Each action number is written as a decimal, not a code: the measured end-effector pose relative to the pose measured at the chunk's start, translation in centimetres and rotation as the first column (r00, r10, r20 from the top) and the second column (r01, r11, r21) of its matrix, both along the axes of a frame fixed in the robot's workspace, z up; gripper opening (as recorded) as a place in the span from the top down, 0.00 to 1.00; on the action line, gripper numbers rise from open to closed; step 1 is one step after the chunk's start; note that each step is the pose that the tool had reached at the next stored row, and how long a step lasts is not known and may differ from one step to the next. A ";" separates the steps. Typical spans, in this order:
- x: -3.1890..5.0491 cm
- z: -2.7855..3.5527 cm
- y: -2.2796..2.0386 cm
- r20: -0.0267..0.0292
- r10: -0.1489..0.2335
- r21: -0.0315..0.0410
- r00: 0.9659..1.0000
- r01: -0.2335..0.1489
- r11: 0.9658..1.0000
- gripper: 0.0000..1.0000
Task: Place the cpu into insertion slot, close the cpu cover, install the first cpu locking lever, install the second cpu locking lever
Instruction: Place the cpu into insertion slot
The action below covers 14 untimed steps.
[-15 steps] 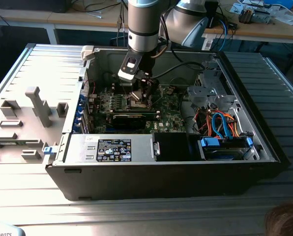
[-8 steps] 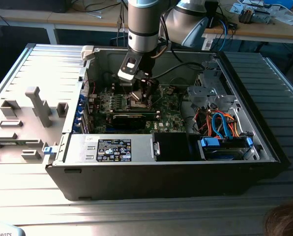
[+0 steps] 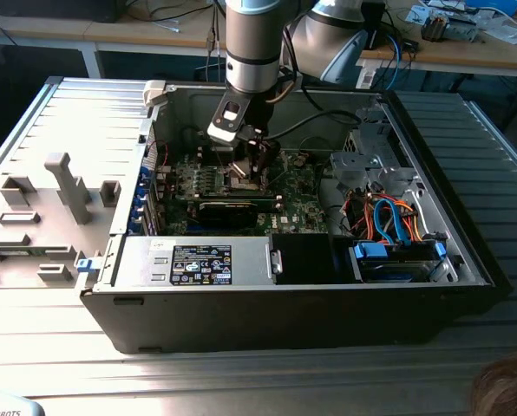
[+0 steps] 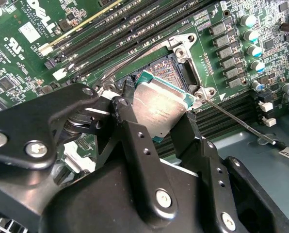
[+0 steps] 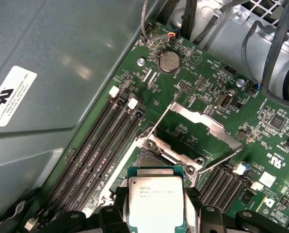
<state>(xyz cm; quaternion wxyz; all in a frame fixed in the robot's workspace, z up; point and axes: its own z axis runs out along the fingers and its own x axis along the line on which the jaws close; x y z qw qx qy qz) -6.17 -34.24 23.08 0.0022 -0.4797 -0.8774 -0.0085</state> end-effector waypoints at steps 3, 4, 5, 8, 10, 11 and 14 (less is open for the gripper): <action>0.00 -0.03 0.00 0.000 -0.002 0.000 1.000 0.002 1.000 0.45; 0.00 -0.03 0.00 0.000 -0.003 0.000 1.000 0.003 1.000 0.45; 0.00 -0.04 0.00 0.000 -0.003 0.000 1.000 0.003 1.000 0.45; 0.00 -0.07 0.00 0.000 -0.005 0.000 1.000 0.005 1.000 0.45; 0.00 -0.10 0.00 0.000 -0.006 0.000 1.000 0.006 1.000 0.45; 0.00 -0.10 0.00 0.000 -0.007 0.000 1.000 0.007 1.000 0.45; 0.00 -0.12 0.00 0.000 -0.009 0.000 1.000 0.009 1.000 0.45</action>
